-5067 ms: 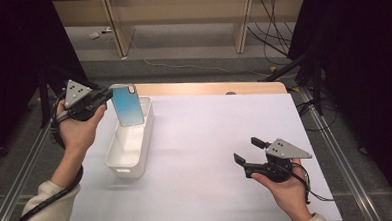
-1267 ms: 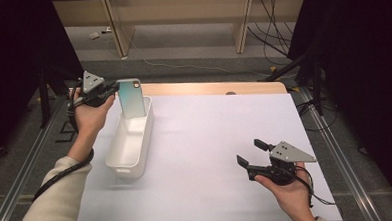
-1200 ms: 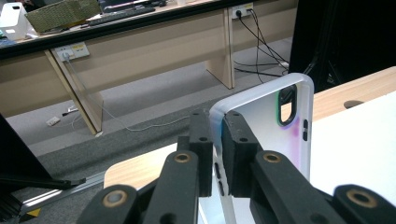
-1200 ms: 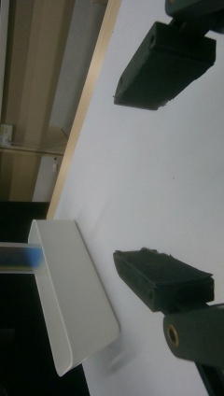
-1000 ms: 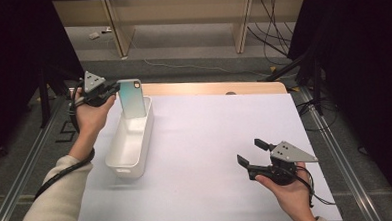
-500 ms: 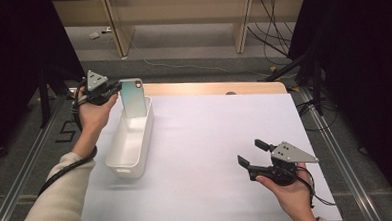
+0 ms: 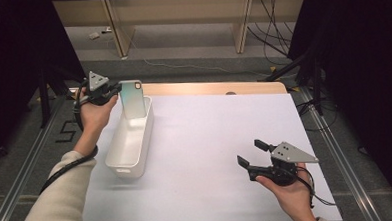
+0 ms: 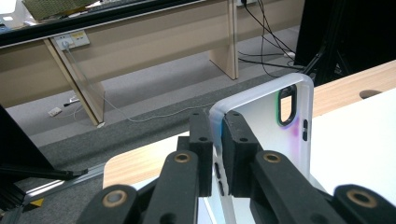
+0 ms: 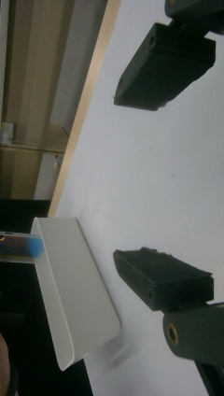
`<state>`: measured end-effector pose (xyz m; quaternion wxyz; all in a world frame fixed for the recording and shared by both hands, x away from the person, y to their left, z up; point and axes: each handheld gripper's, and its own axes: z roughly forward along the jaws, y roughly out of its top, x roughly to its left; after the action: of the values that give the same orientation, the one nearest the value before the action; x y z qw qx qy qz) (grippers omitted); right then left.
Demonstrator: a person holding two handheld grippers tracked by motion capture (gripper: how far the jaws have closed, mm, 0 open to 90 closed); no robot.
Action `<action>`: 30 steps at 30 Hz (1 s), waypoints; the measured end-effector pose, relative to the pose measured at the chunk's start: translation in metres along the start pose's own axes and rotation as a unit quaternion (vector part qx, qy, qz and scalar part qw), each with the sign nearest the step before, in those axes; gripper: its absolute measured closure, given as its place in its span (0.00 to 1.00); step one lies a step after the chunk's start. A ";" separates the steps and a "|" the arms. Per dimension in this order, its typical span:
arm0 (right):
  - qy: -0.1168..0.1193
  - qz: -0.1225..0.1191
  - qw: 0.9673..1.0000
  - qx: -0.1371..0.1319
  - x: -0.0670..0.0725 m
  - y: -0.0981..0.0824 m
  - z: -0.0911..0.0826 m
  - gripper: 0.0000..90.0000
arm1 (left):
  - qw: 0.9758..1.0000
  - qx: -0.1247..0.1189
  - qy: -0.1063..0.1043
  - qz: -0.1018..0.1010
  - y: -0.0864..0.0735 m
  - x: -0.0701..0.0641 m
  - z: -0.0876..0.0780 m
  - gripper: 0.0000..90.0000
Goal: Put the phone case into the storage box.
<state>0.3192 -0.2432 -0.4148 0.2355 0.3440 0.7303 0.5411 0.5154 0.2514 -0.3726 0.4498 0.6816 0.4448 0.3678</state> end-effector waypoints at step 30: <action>0.001 -0.001 1.000 0.023 -0.001 -0.001 0.000 0.24 | 1.000 0.009 -0.007 0.012 -0.002 -0.003 0.012 0.92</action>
<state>0.3192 -0.2439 -0.4155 0.2273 0.3481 0.7434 0.5240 0.5249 0.2453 -0.3784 0.4424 0.6936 0.4366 0.3640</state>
